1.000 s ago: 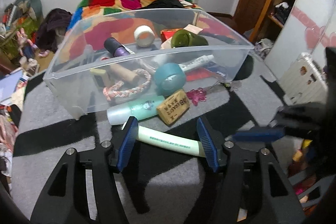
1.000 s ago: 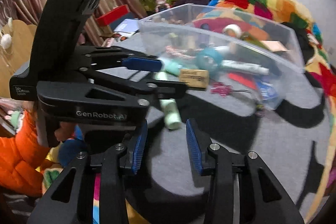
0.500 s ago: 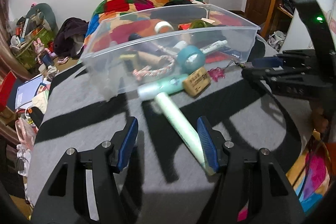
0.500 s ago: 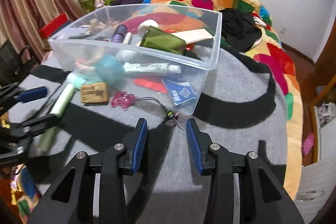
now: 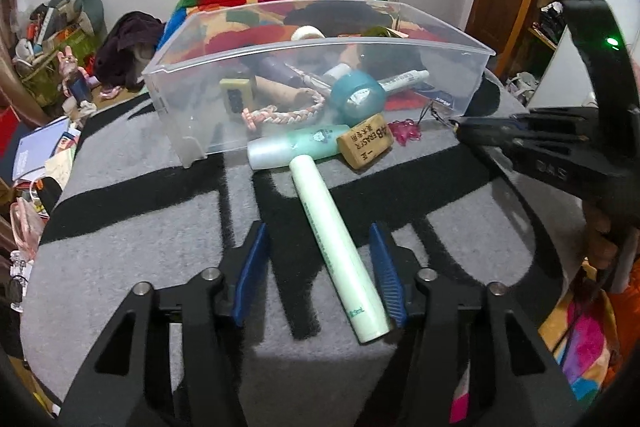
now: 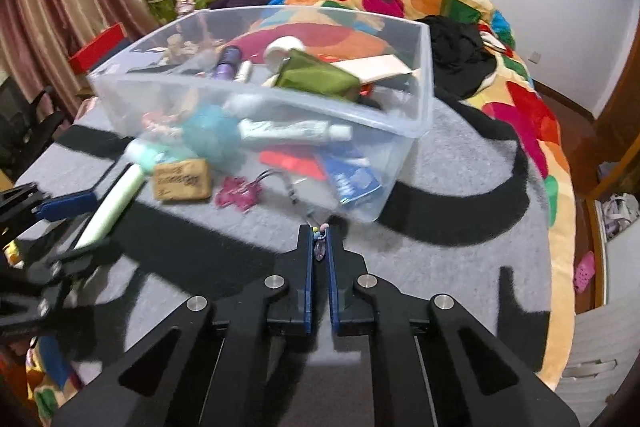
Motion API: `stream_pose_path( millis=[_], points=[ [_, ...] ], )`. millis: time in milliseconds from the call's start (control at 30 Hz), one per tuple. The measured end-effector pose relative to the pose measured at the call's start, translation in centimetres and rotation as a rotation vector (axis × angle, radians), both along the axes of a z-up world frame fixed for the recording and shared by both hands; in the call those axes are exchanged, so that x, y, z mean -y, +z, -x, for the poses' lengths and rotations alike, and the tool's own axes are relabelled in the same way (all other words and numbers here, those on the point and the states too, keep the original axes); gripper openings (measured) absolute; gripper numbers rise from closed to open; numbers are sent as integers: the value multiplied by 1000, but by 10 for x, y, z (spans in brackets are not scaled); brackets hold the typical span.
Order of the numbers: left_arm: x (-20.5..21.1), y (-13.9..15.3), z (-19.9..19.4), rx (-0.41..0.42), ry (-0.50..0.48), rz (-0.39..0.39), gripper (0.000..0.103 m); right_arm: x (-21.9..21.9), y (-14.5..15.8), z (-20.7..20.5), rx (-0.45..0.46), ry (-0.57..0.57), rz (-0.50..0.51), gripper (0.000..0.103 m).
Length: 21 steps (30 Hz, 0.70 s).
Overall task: Organize objects
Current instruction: 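Grasp the pink charm keychain with the right tool while the left grasps the pale green tube, then carry the keychain and green tube over the box and open both tools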
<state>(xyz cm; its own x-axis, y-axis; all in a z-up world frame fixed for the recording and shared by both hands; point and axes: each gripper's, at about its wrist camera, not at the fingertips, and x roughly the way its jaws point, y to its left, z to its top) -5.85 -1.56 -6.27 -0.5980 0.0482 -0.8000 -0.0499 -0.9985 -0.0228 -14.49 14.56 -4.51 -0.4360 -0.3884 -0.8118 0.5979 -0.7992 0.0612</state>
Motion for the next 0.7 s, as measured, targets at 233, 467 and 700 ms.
stream_pose_path(
  millis=[233,467,700],
  points=[
    [9,1,-7,-22,21,17,15,-8,6,-35,31,98,81,5],
    [11,1,-16,-45,16,36,15,-15,20,-47,-12,116,77,15],
    [15,2,-16,-52,26,4,15,13,18,-14,-29,77,27,39]
  ],
)
